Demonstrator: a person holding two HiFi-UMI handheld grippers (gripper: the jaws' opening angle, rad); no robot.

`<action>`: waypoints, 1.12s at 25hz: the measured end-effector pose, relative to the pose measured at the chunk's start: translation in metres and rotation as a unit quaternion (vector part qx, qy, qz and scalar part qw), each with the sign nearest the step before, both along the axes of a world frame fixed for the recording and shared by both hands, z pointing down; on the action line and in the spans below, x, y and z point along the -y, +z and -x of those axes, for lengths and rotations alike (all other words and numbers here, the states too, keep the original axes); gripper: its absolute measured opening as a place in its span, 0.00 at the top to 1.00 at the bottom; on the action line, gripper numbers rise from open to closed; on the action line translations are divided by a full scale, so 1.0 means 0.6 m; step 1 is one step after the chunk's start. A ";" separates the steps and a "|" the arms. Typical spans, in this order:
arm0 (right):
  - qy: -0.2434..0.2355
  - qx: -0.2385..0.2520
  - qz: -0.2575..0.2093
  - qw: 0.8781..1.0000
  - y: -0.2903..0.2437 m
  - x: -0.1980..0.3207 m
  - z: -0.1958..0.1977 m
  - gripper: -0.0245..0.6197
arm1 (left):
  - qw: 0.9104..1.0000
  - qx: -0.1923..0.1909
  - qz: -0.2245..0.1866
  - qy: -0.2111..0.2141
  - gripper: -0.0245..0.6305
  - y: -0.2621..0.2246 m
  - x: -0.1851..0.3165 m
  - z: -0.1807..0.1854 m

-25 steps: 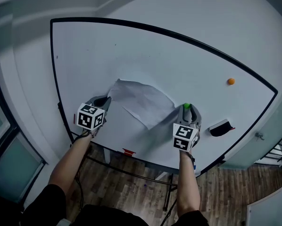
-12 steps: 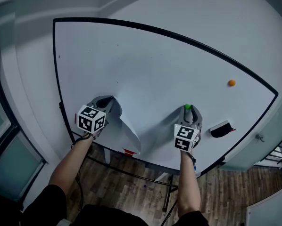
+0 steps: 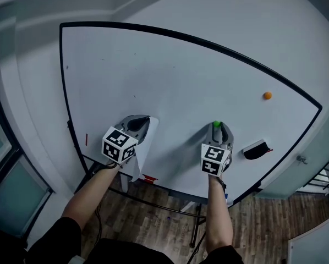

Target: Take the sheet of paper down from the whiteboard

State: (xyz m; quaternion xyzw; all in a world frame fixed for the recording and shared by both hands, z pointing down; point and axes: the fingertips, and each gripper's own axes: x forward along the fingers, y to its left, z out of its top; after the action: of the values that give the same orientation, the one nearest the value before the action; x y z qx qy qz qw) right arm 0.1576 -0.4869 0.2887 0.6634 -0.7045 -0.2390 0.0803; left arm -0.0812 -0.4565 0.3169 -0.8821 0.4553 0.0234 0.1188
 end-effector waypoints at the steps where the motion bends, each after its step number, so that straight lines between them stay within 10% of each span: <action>1: 0.000 0.002 0.001 1.000 0.001 0.000 -0.001 0.76 | 1.000 0.002 0.000 0.003 0.93 -0.001 -0.001 -0.008; 28: -0.015 0.017 0.000 1.000 0.001 0.001 0.001 0.76 | 0.999 0.045 0.019 -0.007 0.93 0.013 0.006 -0.040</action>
State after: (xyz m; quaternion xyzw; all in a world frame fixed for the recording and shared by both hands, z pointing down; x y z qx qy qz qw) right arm 0.1572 -0.4873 0.2892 0.6570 -0.7152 -0.2294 0.0647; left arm -0.0574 -0.4600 0.3246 -0.8813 0.4558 -0.0259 0.1224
